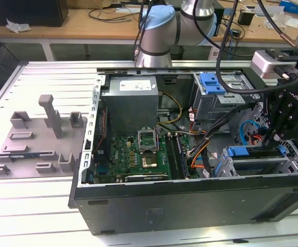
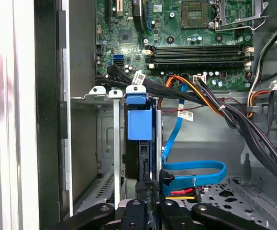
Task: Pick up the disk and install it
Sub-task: 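Insert the first disk wire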
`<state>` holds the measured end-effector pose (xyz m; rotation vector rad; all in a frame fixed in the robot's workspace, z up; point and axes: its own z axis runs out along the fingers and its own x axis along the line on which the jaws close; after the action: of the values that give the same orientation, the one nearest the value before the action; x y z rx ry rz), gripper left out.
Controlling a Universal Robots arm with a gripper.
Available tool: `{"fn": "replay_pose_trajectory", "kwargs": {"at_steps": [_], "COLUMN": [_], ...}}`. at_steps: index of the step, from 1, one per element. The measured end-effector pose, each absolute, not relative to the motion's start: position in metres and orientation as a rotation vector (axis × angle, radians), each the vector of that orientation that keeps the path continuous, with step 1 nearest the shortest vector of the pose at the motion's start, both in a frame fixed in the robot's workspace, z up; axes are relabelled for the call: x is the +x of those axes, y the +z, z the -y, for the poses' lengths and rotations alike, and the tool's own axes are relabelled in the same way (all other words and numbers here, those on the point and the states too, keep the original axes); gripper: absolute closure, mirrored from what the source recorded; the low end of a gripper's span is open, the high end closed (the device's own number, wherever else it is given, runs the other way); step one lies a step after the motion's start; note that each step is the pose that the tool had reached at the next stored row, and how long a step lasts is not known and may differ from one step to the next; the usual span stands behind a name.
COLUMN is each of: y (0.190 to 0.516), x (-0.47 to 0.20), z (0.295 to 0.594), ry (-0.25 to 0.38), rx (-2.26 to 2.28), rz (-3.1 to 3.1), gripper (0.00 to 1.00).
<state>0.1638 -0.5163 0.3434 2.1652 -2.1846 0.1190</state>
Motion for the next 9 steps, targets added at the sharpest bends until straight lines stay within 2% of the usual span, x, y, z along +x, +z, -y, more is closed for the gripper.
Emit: {"fn": "replay_pose_trajectory", "kwargs": {"at_steps": [9], "y": [0.3420], "x": [0.1647], "z": [0.5163], "ry": [0.119], "rx": [2.165], "rz": [2.185], "gripper": [0.83]}}
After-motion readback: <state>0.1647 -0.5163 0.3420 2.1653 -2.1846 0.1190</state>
